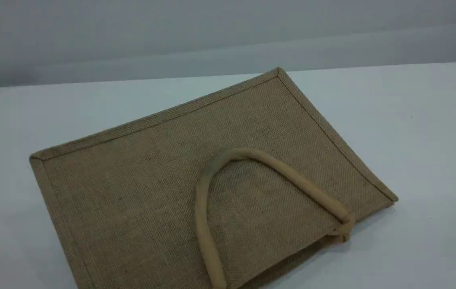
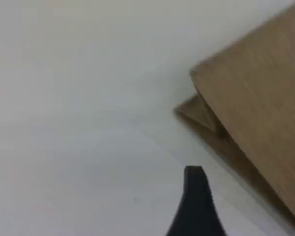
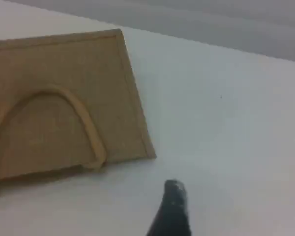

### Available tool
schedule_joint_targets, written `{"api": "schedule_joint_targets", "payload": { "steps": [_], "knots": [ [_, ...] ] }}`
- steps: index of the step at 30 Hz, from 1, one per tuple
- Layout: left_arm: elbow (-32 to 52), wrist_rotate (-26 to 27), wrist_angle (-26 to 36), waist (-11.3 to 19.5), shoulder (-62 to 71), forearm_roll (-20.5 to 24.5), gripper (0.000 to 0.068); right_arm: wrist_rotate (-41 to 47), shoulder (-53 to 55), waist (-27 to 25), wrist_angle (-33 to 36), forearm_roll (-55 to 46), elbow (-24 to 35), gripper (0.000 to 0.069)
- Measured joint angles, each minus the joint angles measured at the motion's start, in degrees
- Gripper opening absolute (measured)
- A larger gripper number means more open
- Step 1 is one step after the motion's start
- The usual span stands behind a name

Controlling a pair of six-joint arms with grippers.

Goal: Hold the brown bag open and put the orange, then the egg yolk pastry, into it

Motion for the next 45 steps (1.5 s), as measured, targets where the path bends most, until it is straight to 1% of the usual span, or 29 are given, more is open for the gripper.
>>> {"api": "schedule_joint_targets", "payload": {
  "steps": [5, 7, 10, 13, 15, 45],
  "knots": [
    [0.0, 0.0, 0.0, 6.6, -3.4, 0.0, 0.0468, 0.0, 0.0, 0.2, 0.0, 0.2, 0.0, 0.0552],
    [0.0, 0.0, 0.0, 7.5, -4.3, 0.0, 0.0468, 0.0, 0.0, 1.4, 0.1, 0.3, 0.0, 0.0552],
    [0.0, 0.0, 0.0, 7.5, -4.5, 0.0, 0.0468, -0.1, 0.0, 3.9, 0.1, 0.8, 0.0, 0.0552],
    [0.0, 0.0, 0.0, 7.6, -4.5, 0.0, 0.0468, -0.1, 0.0, 5.2, 0.1, 0.8, 0.0, 0.0552],
    [0.0, 0.0, 0.0, 8.2, -4.5, 0.0, 0.0468, -0.1, 0.0, 5.2, 0.1, 1.0, 0.0, 0.0552],
    [0.0, -0.1, -0.1, 8.0, -4.5, 0.0, 0.0468, 0.0, 0.0, 5.1, 0.2, 1.6, 0.0, 0.0552]
  ]
}}
